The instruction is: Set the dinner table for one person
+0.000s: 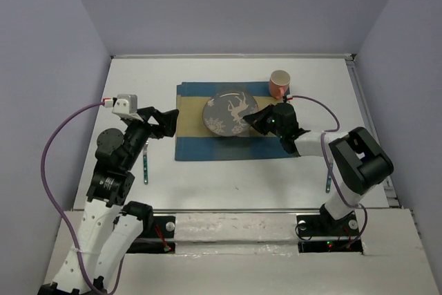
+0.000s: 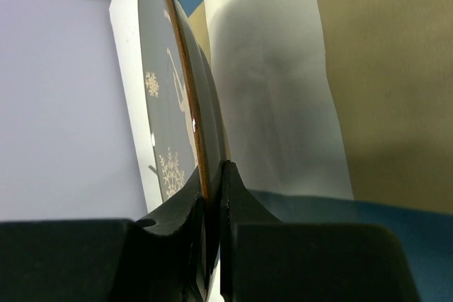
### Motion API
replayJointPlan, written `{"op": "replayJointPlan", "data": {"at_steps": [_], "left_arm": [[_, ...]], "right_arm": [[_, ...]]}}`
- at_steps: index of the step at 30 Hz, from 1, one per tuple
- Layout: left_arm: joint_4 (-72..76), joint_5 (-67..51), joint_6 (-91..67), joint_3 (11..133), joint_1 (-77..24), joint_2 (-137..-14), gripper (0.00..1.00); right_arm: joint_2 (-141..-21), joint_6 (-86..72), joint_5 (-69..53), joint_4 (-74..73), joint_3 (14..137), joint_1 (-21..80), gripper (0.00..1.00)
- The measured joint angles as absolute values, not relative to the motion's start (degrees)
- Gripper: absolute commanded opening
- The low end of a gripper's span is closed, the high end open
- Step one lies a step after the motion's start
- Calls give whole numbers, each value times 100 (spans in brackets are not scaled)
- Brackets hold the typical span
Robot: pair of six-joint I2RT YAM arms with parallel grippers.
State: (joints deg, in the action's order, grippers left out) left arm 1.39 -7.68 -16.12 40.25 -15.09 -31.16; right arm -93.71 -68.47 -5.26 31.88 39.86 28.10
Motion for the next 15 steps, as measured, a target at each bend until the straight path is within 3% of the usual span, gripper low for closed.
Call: {"op": "replayJointPlan", "data": {"at_steps": [15], "left_arm": [[58, -707, -1396, 4010, -1608, -2910, 99]], "right_arm": [[-10357, -6965, -521, 3417, 4630, 2821, 1]]}}
